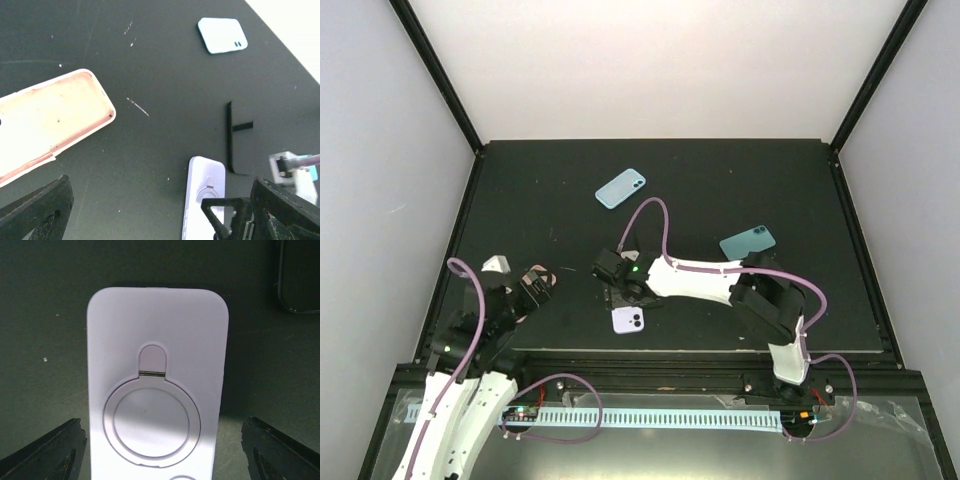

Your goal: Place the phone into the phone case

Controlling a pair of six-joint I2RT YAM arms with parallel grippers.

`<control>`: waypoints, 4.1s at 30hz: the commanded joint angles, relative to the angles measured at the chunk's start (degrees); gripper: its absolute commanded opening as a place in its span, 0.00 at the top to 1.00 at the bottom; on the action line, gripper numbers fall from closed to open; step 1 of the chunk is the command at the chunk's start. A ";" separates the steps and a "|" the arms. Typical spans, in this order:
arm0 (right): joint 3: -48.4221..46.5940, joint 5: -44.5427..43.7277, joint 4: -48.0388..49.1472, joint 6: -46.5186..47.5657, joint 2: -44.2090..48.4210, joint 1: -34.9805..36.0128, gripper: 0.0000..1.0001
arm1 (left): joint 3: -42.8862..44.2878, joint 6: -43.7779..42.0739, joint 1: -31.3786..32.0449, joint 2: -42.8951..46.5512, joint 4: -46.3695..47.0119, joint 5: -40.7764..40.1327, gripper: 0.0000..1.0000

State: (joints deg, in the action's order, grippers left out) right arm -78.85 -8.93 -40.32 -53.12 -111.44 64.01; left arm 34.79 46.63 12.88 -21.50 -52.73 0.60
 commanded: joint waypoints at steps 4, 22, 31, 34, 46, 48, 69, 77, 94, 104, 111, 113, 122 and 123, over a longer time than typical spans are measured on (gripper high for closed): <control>-3.83 -3.76 -4.22 -1.41 -2.84 0.68 0.10 | 3.79 1.45 0.34 4.20 -2.87 -5.36 0.02; -7.23 -1.71 -4.64 1.79 -8.82 1.11 0.09 | 3.45 1.10 0.38 4.61 -2.78 -4.45 0.01; -5.40 -3.70 -4.47 3.10 -8.55 1.19 0.18 | 3.21 0.64 0.38 4.28 -2.36 -3.12 0.01; -2.27 -4.49 -1.93 4.36 -6.15 1.15 0.24 | 2.82 -0.05 0.39 4.14 -1.80 -1.40 0.02; 21.86 -7.66 25.23 23.87 19.80 1.33 0.28 | 2.36 -5.48 0.30 -4.57 5.89 23.64 0.10; 25.37 -9.14 28.90 27.33 24.50 1.74 0.28 | 3.51 -6.83 0.34 -7.11 6.91 29.08 0.10; 50.37 9.08 63.42 65.13 52.11 4.41 0.33 | -7.40 18.63 0.38 -12.14 48.11 67.16 0.30; 48.53 11.30 64.36 64.33 50.80 4.53 0.33 | -8.81 23.56 1.57 -11.97 54.22 69.71 0.37; 46.99 11.54 64.76 64.55 47.16 5.67 0.33 | -11.79 36.18 4.60 -11.51 65.70 69.71 0.69; 48.26 10.21 66.29 63.17 47.17 5.83 0.32 | -11.94 41.56 4.96 -10.42 70.98 68.80 0.98; 50.54 5.44 64.96 59.89 53.38 5.80 0.01 | -10.02 30.64 4.96 -12.57 62.10 66.02 0.98; 51.06 1.33 63.15 56.76 56.53 5.86 0.00 | -6.95 20.66 4.96 -13.88 52.26 63.71 0.98; 44.77 -21.06 37.92 35.23 68.25 5.73 0.00 | -0.80 -5.40 5.83 -15.71 35.22 42.77 0.98; 43.88 -21.88 35.38 33.58 69.27 5.74 0.00 | -0.32 -7.85 6.22 -15.75 33.00 39.00 0.99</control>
State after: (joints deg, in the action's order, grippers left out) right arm -30.61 -19.64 8.71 -8.38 -45.54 69.67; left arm 30.94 54.41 18.00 -37.74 -9.72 54.30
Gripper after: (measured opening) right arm 0.998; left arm 0.019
